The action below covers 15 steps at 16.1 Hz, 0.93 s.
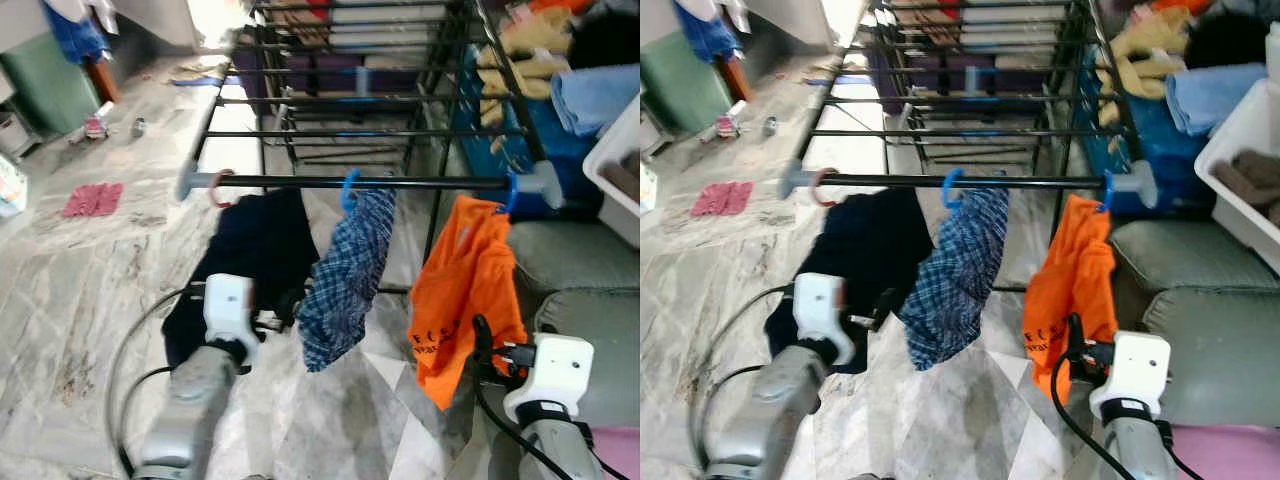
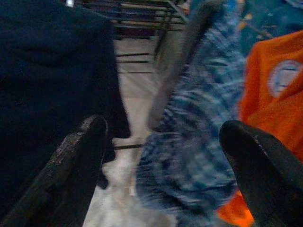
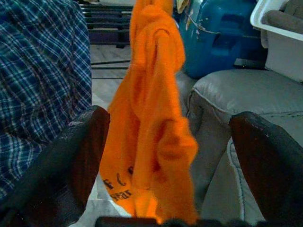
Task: Hang hanger
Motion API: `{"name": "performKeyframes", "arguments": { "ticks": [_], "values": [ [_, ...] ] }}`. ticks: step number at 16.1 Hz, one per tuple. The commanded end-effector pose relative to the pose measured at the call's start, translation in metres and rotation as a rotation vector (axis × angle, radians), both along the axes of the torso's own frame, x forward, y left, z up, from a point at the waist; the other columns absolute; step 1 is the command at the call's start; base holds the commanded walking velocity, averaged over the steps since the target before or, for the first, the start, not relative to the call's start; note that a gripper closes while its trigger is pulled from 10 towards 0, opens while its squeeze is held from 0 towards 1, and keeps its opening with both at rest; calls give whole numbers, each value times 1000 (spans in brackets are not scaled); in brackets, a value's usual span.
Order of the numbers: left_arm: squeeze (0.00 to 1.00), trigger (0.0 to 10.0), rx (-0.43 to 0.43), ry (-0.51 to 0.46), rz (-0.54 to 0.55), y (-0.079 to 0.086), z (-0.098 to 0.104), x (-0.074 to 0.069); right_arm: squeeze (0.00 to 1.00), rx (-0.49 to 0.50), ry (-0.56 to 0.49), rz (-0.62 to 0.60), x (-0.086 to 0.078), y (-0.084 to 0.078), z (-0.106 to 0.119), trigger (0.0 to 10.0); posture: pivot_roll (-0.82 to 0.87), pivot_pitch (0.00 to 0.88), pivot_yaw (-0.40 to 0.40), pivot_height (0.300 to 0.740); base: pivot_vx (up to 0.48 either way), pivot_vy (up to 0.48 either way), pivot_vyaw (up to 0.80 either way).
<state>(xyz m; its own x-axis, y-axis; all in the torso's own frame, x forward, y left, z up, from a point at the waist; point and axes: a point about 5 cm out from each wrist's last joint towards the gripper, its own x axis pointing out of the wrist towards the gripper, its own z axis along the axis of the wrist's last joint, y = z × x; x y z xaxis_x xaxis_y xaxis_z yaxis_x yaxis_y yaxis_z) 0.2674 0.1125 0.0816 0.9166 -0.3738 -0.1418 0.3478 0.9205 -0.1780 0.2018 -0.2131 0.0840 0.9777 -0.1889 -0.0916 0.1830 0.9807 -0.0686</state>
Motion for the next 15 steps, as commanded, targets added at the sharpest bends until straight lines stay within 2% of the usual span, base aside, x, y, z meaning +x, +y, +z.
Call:
{"name": "performKeyframes", "arguments": {
  "ticks": [1, 9, 15],
  "values": [
    [0, 10000, 24, 4, 12, 6, 0, -1, 0, 2, 4, 1, 0, 1, -1, 10000, -83, 63, 54, 740, 0, 0, 0],
    [0, 10000, 28, 18, 8, 4, -1, -3, 0, -3, 15, 2, -1, 0, -2, 10000, -84, 75, 50, 740, -242, 0, 0],
    [0, 10000, 52, 18, 15, 11, -2, -2, 0, 2, 4, 6, 9, 3, -4, 10000, -50, 51, 57, 740, -281, 0, 0]
  ]
}}
